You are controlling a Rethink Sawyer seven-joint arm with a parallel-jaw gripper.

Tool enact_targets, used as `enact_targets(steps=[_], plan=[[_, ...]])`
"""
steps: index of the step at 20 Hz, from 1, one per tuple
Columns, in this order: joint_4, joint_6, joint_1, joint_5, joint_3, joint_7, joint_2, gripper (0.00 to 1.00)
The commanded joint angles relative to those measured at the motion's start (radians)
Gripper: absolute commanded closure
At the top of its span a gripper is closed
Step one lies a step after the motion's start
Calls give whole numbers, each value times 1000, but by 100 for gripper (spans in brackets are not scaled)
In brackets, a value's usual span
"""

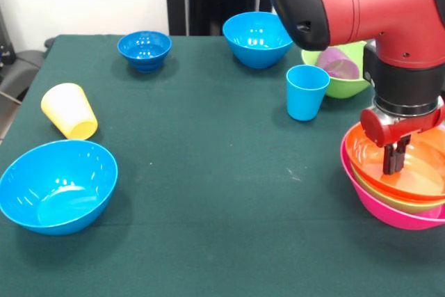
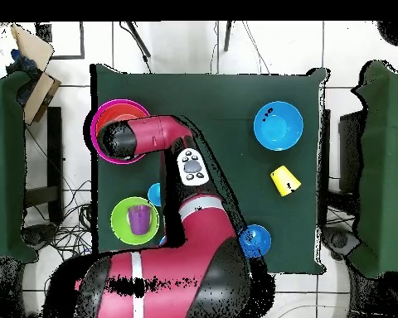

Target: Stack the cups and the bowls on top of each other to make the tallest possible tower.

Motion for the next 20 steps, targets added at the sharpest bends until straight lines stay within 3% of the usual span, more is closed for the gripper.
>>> enact_targets(steps=[1,7,20], plan=[[-21,119,28,-45,-133,130,22,100],[-51,148,57,-47,-208,138,46,100],[-76,102,70,-35,-298,130,94,100]])
